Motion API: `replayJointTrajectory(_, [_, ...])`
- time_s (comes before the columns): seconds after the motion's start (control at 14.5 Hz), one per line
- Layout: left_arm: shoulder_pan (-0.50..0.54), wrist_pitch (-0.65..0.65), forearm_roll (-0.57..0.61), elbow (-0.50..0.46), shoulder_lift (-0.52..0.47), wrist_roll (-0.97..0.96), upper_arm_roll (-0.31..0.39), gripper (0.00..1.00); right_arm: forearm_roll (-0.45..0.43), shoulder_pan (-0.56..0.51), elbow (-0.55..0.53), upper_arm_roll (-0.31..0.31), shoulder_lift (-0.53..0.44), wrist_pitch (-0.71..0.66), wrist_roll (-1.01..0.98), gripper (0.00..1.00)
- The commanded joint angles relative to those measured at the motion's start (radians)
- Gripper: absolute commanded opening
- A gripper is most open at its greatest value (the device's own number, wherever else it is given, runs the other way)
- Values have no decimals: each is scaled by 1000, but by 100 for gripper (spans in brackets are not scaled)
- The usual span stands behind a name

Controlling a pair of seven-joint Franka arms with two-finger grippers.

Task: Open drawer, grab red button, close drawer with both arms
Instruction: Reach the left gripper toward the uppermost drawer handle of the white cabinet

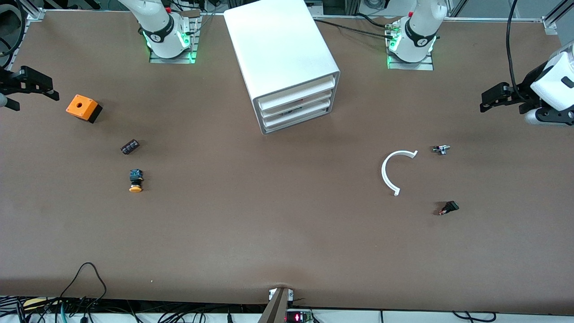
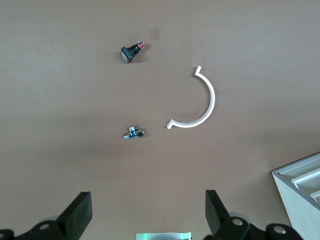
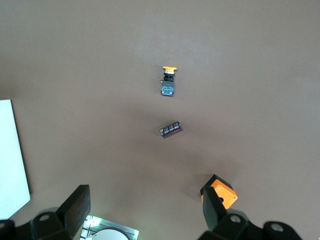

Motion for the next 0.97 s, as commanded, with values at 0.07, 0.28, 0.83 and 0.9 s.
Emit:
replayJointTrajectory(0.07, [2,-24,19,33,14,4,-4,100,4,-3,29,4,11,-23,-13,100])
replayJointTrajectory(0.28, [2,-24,19,32,15,3,-4,100,6,-1,29,7,9,-39,-7,100])
replayJointTrajectory(0.83, [-41,-208,-91,24,92,18,-76,100,7,-1,28,5,26,-39,-12,100])
replayJointTrajectory(0.9, [-40,-209,-132,12,100,24,-86,100,7,-1,28,5,34,-37,-12,100])
